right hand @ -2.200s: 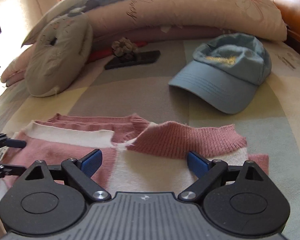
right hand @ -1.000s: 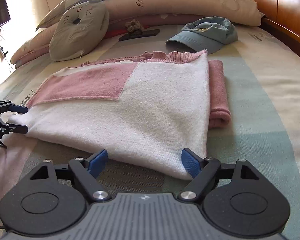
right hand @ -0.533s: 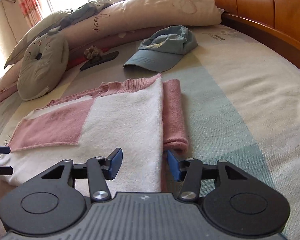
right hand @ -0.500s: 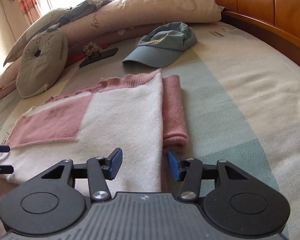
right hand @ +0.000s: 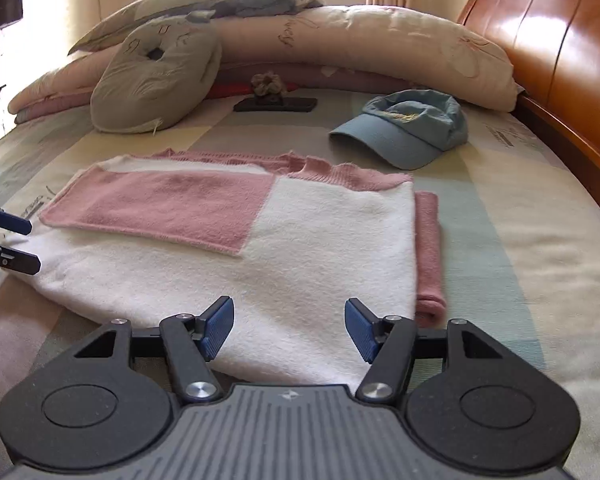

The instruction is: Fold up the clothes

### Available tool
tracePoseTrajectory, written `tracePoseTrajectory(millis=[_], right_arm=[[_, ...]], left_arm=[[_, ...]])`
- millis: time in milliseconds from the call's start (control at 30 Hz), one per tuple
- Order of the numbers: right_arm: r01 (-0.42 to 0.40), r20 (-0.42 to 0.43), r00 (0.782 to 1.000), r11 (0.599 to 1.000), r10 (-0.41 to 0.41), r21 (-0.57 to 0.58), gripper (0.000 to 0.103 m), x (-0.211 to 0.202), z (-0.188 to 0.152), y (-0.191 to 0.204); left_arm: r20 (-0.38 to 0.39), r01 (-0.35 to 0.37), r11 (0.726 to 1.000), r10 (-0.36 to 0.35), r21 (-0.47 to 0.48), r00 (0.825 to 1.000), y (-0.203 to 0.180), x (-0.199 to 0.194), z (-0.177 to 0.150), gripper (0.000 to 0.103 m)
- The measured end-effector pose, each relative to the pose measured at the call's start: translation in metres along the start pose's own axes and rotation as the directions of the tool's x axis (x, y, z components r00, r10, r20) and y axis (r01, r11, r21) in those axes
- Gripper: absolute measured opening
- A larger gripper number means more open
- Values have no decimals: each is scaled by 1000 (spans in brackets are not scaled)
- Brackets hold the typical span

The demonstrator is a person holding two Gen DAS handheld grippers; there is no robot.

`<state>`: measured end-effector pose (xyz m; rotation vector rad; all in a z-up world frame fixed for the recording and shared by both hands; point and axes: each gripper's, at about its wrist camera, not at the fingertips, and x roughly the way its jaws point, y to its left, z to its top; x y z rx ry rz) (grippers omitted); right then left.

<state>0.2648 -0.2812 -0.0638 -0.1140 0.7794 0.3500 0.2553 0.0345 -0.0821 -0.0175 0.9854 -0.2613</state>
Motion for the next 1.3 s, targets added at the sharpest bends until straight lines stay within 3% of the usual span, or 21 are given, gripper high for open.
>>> tracePoseTrajectory(millis=[67,233,267,333,367,433,567,600,633,800,933,1167,1300], right_arm=[[12,-61,998,1000,-12,1,69,14,-7,2],[-5,-39,999,1000,5,-6,72,-8,-10,-5],[-1,-31,1000,1000,0,-24,74,-14,-9,-4],[12,-15,1000,997,-13,-73,78,-23,-5,-2],[24,-8,1000,994,-25,-108,82,-26,-3,1],[68,0,998,978,-69,-195,84,-29,-3,7],[155,3,986,923,-165,-353,85,-26,-15,18],[173,5,983,905,-186,-388,85,-25,-19,20],[191,8,978,886,-207,-422,85,-24,-23,23],[248,36,961,793,-275,-557,88,-9,-40,34],[291,102,950,721,-294,-629,90,6,-42,48],[313,182,948,661,-261,-682,90,33,-24,73],[324,209,945,630,-253,-706,90,44,-18,83]], left_arm=[[9,-20,999,20,25,1000,-2,-10,-6,102],[60,-92,986,84,137,995,-14,-45,-15,102],[74,-112,979,100,173,992,-19,-51,-16,102],[110,-178,935,151,305,982,-39,-53,-17,102],[130,-215,901,178,376,975,-50,-50,-20,102],[178,-293,801,234,522,956,-70,-38,-30,102],[289,-427,529,325,733,900,-106,-9,-51,102],[310,-448,471,343,760,887,-110,0,-56,102],[319,-456,442,351,772,880,-112,6,-59,102],[389,-514,368,363,775,847,-118,22,-57,103],[426,-534,326,350,780,835,-125,33,-51,103],[478,-557,302,300,773,826,-142,44,-39,103],[473,-549,322,288,772,833,-142,46,-34,103]])
